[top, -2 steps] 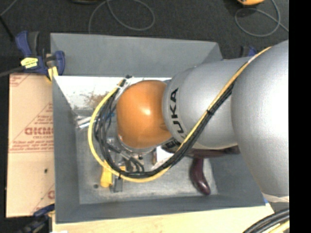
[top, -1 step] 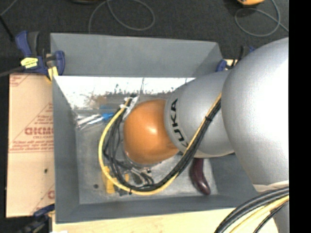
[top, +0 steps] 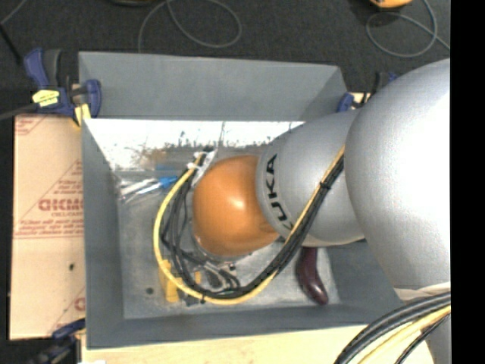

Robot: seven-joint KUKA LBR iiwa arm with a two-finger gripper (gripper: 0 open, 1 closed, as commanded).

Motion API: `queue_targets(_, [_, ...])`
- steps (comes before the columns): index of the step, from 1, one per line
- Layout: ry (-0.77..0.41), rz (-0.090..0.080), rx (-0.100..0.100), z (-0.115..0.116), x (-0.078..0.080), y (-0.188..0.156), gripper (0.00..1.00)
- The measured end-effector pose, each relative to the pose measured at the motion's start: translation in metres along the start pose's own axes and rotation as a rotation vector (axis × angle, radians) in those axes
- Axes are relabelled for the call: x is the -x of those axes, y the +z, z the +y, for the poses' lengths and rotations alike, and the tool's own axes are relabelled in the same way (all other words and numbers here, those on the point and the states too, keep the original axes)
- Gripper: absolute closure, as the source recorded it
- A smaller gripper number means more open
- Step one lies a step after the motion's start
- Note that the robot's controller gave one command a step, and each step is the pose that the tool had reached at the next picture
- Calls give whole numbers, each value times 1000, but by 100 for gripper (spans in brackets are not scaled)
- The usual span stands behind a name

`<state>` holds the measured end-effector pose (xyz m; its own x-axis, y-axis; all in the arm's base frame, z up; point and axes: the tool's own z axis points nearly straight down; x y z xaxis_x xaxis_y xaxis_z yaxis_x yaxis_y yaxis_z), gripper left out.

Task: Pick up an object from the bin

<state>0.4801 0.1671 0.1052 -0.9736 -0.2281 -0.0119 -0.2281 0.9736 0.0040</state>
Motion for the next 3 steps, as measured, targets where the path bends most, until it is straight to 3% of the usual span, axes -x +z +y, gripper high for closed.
queue_targets(1, [11, 10, -2, 0, -2, -41, 100])
queue_targets(2, [59, -1, 1, -3, 3, -68, 100])
queue_targets(3, [61, 0, 1, -3, 3, -68, 100])
